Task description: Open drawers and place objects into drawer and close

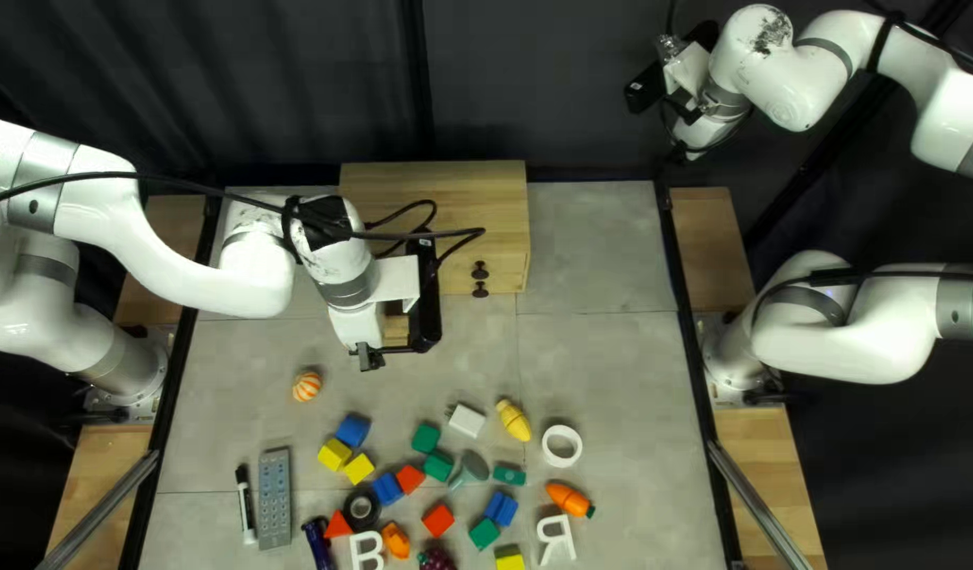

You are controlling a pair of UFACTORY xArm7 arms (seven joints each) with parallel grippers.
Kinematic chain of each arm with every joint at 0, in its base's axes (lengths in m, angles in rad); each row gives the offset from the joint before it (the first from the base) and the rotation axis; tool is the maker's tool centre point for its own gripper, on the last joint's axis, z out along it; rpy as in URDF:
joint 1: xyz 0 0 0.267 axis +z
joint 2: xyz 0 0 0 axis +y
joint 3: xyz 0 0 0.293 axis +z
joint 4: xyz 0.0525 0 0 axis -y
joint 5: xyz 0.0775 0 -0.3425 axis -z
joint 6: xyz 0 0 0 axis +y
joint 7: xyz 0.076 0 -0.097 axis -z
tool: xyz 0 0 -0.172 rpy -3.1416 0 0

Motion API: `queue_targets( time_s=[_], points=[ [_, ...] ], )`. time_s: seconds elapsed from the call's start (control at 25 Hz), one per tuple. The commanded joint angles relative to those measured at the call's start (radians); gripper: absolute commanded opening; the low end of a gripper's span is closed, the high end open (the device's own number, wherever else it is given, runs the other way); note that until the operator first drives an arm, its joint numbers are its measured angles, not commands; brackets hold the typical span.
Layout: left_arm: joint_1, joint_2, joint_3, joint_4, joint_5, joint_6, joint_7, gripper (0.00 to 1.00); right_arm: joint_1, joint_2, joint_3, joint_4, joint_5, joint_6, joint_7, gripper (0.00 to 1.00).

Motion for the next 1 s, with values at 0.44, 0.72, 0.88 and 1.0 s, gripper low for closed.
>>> queue_targets(
  time_s=[0.44, 0.72, 0.88, 1.0],
  points=[
    [0.02, 0.046, 0.02, -0.034, 0.029, -0.101, -0.008, 1.0, 0.0, 0.0, 0.0, 0.0, 0.0, 0.0, 0.0, 1.0],
    [0.022, 0.047, 0.019, -0.065, -0.013, -0.132, 0.035, 1.0, 0.0, 0.0, 0.0, 0.0, 0.0, 0.0, 0.0, 1.0],
    [0.025, 0.054, 0.02, -0.056, -0.044, -0.123, 0.075, 1.0, 0.0, 0.0, 0.0, 0.0, 0.0, 0.0, 0.0, 1.0],
    [0.025, 0.056, 0.019, -0.05, -0.056, -0.116, 0.089, 1.0, 0.0, 0.0, 0.0, 0.0, 0.0, 0.0, 0.0, 1.0]
  ],
)
